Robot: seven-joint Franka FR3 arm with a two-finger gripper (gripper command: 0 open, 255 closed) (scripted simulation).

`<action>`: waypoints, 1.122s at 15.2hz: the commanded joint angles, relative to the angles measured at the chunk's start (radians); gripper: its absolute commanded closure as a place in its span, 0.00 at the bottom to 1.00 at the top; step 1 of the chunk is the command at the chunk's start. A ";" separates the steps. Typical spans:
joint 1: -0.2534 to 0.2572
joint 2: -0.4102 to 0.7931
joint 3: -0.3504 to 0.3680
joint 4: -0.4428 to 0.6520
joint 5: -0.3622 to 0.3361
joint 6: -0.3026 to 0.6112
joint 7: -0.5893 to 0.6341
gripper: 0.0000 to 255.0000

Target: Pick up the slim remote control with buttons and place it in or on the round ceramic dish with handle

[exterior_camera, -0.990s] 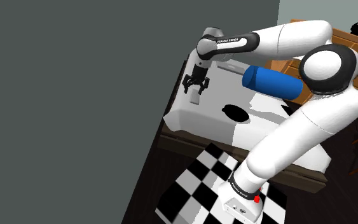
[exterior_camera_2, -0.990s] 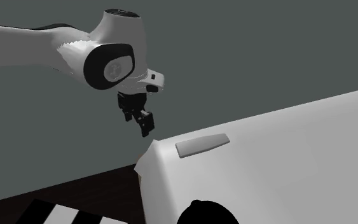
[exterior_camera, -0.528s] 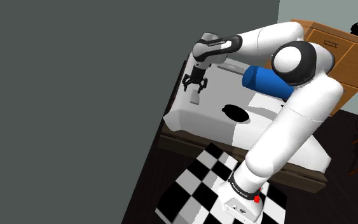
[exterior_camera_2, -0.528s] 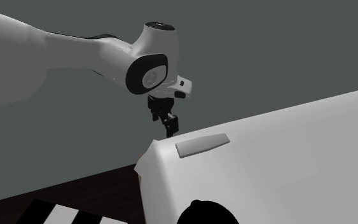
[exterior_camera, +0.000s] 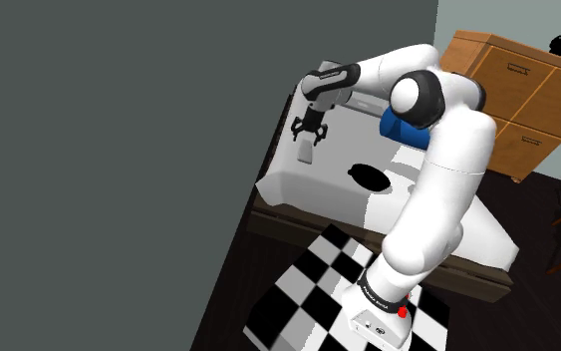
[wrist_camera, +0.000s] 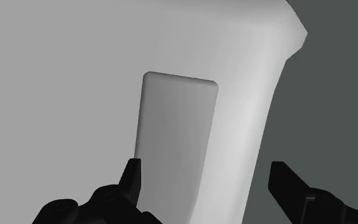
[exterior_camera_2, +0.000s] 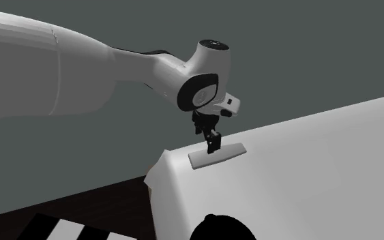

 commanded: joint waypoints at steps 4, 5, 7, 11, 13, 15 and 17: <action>-0.051 0.123 -0.029 0.122 0.035 0.009 0.029 0.00; -0.052 0.128 -0.028 0.116 0.037 0.020 0.028 0.00; -0.053 0.139 -0.026 0.104 0.041 0.042 0.025 0.00; -0.055 0.163 -0.022 0.083 0.049 0.086 0.020 0.00; -0.056 0.166 -0.021 0.080 0.051 0.092 0.019 0.00; -0.056 0.167 -0.021 0.080 0.051 0.092 0.019 0.00; -0.056 0.167 -0.021 0.080 0.051 0.092 0.019 0.00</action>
